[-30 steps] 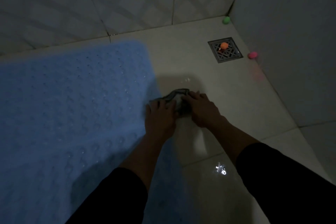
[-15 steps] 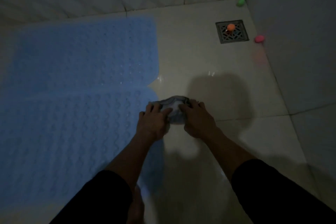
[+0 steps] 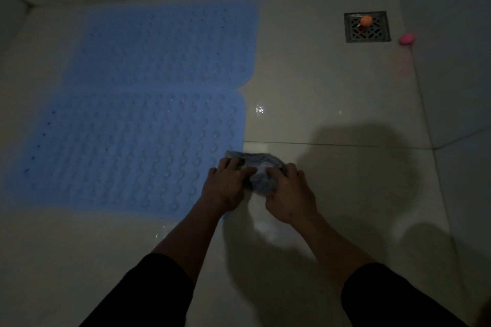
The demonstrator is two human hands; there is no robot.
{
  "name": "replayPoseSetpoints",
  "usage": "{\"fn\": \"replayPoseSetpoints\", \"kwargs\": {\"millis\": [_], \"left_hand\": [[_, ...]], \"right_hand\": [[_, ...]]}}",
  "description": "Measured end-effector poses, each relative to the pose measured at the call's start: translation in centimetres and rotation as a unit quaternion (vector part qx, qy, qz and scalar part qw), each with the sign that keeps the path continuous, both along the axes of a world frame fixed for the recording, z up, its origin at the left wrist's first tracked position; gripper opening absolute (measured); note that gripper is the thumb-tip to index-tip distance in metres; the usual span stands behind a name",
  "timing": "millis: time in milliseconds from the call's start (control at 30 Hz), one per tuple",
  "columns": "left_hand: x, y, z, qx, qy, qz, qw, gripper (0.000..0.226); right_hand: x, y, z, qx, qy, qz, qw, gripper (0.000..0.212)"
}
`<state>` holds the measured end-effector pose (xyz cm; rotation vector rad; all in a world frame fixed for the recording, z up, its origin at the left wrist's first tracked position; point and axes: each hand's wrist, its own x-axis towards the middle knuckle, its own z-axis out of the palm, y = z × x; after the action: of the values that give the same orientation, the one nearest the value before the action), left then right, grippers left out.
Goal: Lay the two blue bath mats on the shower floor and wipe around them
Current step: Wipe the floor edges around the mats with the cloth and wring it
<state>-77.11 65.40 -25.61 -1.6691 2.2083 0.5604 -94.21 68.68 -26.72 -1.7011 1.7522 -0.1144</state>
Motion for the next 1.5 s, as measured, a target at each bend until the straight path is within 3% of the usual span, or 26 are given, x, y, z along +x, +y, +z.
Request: {"fn": "replayPoseSetpoints", "kwargs": {"millis": [400,567,700,833,933,1067,1133,1300,1500], "left_hand": [[5.7,5.9,-0.3,-0.052,0.017,-0.104,0.993,0.051],[9.6,10.4,-0.3,-0.048,0.014,-0.084,0.995,0.052],[13.3,13.9,-0.1,-0.035,0.005,-0.027,0.999,0.05],[16.6,17.6,0.0,-0.037,0.007,0.091,0.995,0.055],[16.9,20.1,-0.5,-0.084,0.018,0.182,0.98,0.056],[15.5,22.1,-2.2,-0.181,0.048,0.25,0.95,0.049],[15.3,22.1,-3.1,-0.204,0.049,0.255,0.944,0.044],[17.9,21.2,-4.7,-0.198,0.023,0.272,0.941,0.044],[25.8,19.6,-3.6,-0.187,0.024,0.326,0.926,0.045]], "right_hand": [[6.5,8.4,-1.3,-0.063,0.007,-0.097,0.993,0.058],[9.4,11.6,-1.1,-0.059,0.005,-0.04,0.997,0.062],[11.0,11.8,-1.2,-0.066,0.026,0.104,0.992,0.055],[13.8,9.5,-0.2,-0.211,0.094,0.288,0.93,0.037],[15.7,8.1,0.2,-0.286,0.108,0.335,0.891,0.025],[16.5,7.6,-2.6,-0.254,0.062,0.433,0.863,0.047],[16.6,6.8,-3.8,-0.283,0.039,0.459,0.841,0.05],[19.8,3.9,-4.4,-0.323,-0.013,0.508,0.798,0.047],[27.6,1.7,-4.1,-0.335,-0.004,0.523,0.783,0.044]]}}
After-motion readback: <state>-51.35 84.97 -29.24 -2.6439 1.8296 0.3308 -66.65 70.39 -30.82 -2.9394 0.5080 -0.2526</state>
